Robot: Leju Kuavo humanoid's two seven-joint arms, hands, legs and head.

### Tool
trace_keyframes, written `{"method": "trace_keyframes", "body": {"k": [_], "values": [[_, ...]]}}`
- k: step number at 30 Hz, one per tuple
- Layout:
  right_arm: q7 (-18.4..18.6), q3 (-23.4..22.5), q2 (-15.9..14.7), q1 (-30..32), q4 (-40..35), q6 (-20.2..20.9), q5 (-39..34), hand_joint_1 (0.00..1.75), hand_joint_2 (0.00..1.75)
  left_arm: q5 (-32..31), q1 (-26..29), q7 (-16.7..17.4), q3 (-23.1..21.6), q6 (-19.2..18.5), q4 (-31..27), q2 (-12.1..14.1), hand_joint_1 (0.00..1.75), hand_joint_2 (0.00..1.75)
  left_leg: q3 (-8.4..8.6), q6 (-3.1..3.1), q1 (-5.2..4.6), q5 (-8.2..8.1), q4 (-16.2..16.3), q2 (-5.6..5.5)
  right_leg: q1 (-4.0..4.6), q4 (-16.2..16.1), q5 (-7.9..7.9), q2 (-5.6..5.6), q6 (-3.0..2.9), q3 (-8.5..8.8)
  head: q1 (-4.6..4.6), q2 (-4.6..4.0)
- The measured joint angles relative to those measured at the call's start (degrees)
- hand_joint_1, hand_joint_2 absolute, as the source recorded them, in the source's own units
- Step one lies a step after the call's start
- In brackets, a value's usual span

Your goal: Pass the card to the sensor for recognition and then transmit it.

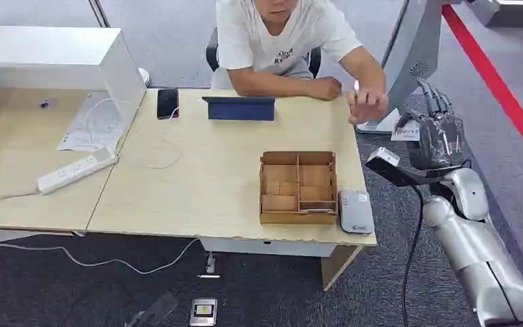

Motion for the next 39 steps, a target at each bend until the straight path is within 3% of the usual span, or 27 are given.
{"method": "trace_keyframes", "body": {"k": [10,29,39], "values": [[0.7,0.0,0.2,1.1,0.3,2.8,-2.8,1.75,1.75,1.0,0.2,-0.2,0.2,0.2,0.0,0.0,0.0,1.75,0.01,0.0,0.0,0.0,0.0,0.0,0.0,0.0,0.0,0.0,0.0,-0.01,-0.02,0.0],[3.4,0.2,-3.8,10.9,-0.3,7.6,-4.6,1.75,1.75,1.1,1.3,-0.1,1.4,0.0,0.0,0.0,0.0,1.75,0.0,0.0,0.0,-0.01,0.0,0.01,0.0,0.0,0.0,0.01,0.0,-0.02,-0.02,0.0],[6.6,2.3,-2.3,15.6,-4.2,11.5,-4.7,1.75,1.75,1.4,1.4,0.0,1.7,0.0,0.0,0.0,0.0,1.75,-0.03,0.0,0.01,-0.01,0.0,0.01,0.01,0.0,-0.02,0.01,-0.02,-0.02,-0.04,0.0]]}}
